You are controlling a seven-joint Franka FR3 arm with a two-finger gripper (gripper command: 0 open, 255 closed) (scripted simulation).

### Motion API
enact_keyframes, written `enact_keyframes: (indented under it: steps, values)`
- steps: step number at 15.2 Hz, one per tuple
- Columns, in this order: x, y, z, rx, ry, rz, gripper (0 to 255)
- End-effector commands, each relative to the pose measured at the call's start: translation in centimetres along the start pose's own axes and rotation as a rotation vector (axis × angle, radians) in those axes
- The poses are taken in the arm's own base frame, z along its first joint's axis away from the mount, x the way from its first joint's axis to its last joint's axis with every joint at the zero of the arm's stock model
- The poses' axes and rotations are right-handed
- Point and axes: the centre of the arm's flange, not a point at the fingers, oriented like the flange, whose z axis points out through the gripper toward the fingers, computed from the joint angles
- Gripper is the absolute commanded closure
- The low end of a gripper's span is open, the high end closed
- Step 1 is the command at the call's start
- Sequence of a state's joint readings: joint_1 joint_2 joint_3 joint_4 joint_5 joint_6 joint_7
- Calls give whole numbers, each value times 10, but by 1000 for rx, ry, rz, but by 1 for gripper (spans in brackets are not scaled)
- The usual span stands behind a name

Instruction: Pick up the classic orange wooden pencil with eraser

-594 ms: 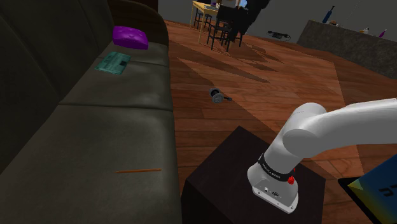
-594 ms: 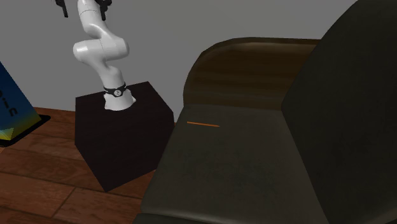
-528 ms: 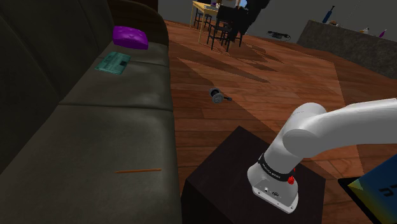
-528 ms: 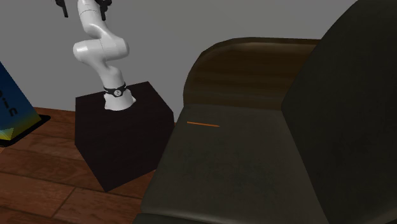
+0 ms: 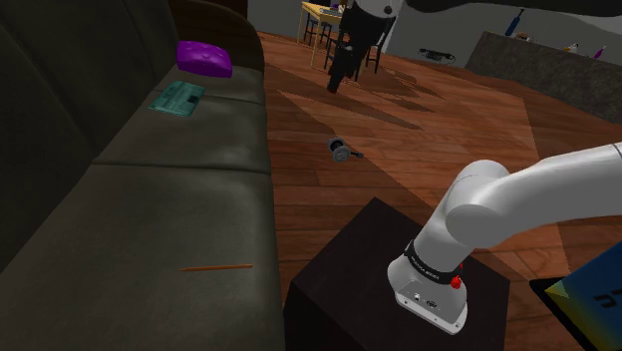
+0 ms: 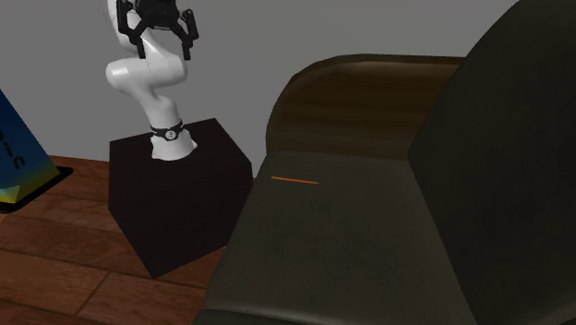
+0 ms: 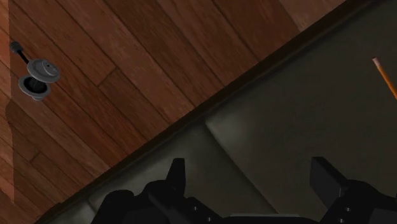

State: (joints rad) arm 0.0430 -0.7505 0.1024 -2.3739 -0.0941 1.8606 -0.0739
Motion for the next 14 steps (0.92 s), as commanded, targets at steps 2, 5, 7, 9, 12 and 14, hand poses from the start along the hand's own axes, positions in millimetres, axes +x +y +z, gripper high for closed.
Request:
enact_keyframes:
  steps: [2,5,7,9,12,14]
  values:
    - [12,-27,29,1,-8,-50,0]
    - [21,-55,57,1,-16,-100,0]
    - [26,-73,75,2,-22,-133,0]
    - [31,-92,93,2,-28,-166,0]
    - [37,-120,121,2,-37,-216,0]
    - [40,-140,139,3,-42,-249,0]
